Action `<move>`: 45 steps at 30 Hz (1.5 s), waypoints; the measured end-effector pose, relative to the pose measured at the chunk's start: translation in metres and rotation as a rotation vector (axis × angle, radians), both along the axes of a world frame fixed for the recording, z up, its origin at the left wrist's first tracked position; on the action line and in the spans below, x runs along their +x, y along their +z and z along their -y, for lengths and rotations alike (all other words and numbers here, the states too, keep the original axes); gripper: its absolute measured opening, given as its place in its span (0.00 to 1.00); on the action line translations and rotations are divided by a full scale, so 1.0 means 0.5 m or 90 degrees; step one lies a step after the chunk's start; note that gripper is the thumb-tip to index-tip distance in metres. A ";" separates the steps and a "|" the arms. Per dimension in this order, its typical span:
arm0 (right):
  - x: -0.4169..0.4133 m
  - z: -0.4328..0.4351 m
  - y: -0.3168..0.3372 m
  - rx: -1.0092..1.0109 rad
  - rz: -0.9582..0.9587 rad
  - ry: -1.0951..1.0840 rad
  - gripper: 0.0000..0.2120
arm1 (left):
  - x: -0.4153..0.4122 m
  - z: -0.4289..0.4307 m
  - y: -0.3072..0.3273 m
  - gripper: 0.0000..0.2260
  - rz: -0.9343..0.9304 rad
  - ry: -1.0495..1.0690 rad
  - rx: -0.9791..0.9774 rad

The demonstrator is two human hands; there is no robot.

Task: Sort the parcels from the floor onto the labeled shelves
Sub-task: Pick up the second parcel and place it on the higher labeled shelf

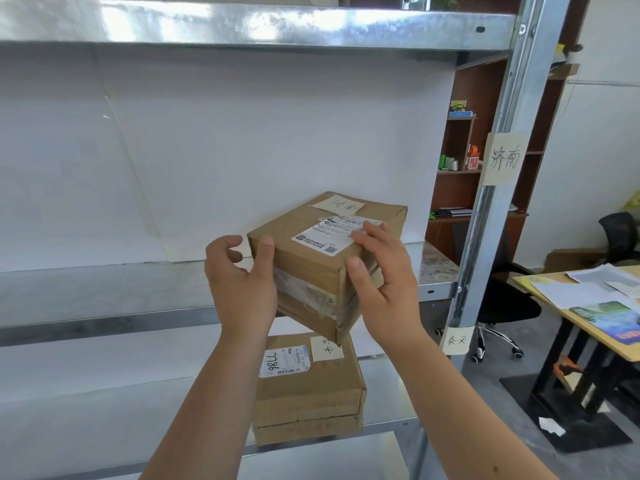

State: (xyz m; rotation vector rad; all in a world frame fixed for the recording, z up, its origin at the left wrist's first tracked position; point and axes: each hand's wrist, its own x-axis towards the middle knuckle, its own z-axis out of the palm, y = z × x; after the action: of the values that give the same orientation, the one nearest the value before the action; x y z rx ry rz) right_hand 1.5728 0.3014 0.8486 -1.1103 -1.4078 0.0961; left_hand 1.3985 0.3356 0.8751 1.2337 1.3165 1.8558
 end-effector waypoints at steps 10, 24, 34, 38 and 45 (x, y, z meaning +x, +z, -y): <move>-0.076 -0.045 0.022 0.108 0.170 -0.200 0.12 | -0.006 0.017 -0.031 0.24 -0.180 -0.264 0.048; 0.022 -0.069 0.002 -0.163 -0.084 -0.328 0.39 | -0.011 -0.070 -0.062 0.28 -0.098 -0.118 -0.054; 0.016 -0.078 0.006 -0.197 -0.199 -0.150 0.38 | -0.011 -0.064 -0.074 0.28 -0.130 -0.084 -0.080; 0.022 -0.069 -0.013 -0.209 -0.176 -0.136 0.38 | -0.010 -0.060 -0.084 0.30 -0.171 -0.088 -0.087; 0.038 -0.057 -0.017 -0.226 -0.236 -0.049 0.38 | -0.003 -0.045 -0.077 0.38 -0.130 -0.136 -0.103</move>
State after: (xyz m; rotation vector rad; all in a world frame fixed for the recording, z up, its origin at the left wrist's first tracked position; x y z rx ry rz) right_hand 1.5920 0.3300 0.8401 -1.3554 -1.0360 0.4869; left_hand 1.3970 0.3581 0.8368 1.4444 1.3513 1.4783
